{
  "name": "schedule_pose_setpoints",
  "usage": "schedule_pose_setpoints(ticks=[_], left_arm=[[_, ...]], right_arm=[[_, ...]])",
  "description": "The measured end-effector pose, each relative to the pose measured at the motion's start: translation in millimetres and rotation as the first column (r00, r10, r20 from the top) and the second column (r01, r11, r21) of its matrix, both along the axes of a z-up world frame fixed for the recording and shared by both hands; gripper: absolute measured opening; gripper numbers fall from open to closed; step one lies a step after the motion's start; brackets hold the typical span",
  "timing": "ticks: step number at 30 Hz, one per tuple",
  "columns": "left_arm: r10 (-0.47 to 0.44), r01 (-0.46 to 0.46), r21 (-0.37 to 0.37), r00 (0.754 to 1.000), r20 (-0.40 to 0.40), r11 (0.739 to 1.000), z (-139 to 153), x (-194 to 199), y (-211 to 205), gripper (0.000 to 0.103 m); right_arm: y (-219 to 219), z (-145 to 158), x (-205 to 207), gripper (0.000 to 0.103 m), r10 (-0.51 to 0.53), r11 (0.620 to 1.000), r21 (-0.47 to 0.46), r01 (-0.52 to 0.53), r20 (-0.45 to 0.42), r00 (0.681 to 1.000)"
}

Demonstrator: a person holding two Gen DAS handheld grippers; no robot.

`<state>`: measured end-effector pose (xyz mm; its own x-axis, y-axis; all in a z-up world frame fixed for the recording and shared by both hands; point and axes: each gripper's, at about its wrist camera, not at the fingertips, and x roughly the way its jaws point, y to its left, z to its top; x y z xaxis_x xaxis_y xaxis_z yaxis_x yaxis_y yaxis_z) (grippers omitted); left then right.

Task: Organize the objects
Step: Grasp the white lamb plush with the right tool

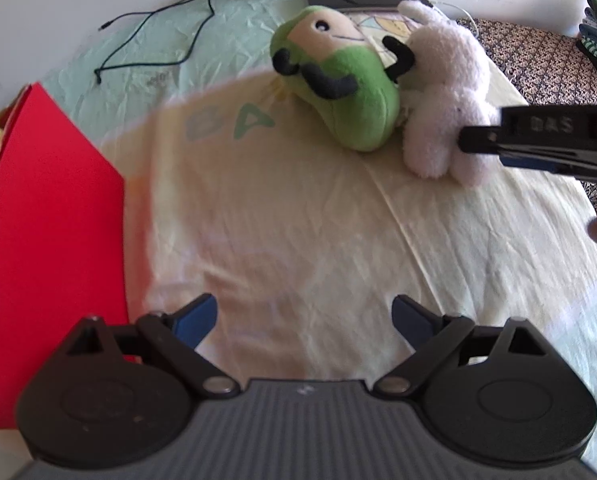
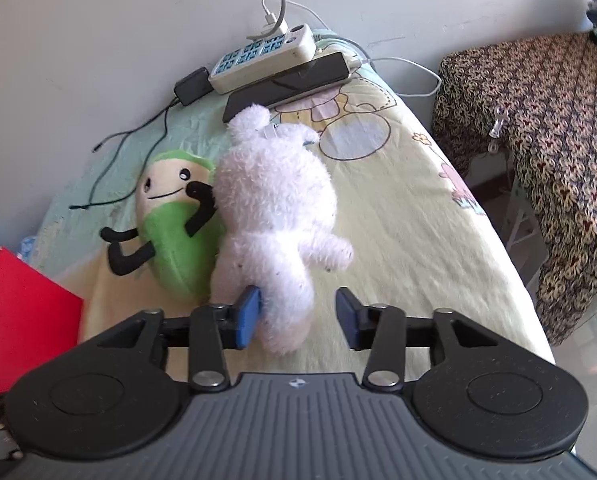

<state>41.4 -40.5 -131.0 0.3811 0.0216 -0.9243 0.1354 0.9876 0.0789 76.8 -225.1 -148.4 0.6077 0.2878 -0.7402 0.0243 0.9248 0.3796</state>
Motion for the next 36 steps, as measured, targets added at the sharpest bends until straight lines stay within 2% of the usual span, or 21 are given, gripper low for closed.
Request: schedule_pose_setpoints(ticks=[5,8,13,18,24,29,33,36], left_arm=[[0.008,-0.008,-0.006,1.000,-0.009,1.000,-2,-1,6,0.094],[0.011,-0.012,-0.013,1.000,-0.015,1.000,-3,-1,11,0.094],[0.017,-0.018,-0.029,1.000,-0.026,0.999,-5,-2,18,0.094],[0.001,-0.003,-0.066,1.000,-0.031,0.998,-5,-4,22,0.094],[-0.051,0.048,-0.149,0.998,-0.022,0.988,-2,-17,28,0.094],[-0.120,0.120,-0.217,0.993,0.010,0.969,5,-34,32,0.094],[-0.168,0.170,-0.254,0.985,0.031,0.952,7,-45,29,0.094],[-0.197,0.200,-0.271,0.980,0.038,0.942,3,-43,29,0.094]], right_arm=[[12,-1,9,0.054,0.021,1.000,-0.001,-0.021,0.029,0.999],[17,-1,13,0.052,0.048,0.997,0.053,-0.049,0.023,0.999],[26,-1,13,0.043,0.043,0.998,0.046,-0.044,0.027,0.999],[21,3,4,0.028,0.051,0.996,0.077,-0.053,0.024,0.998],[18,6,-27,0.027,0.117,0.991,0.067,-0.118,0.017,0.993],[15,5,-61,0.028,0.177,0.981,0.084,-0.175,-0.011,0.984],[19,12,-88,0.032,0.233,0.972,0.021,-0.232,-0.007,0.973],[15,21,-98,0.037,0.238,0.971,-0.023,-0.237,0.025,0.971]])
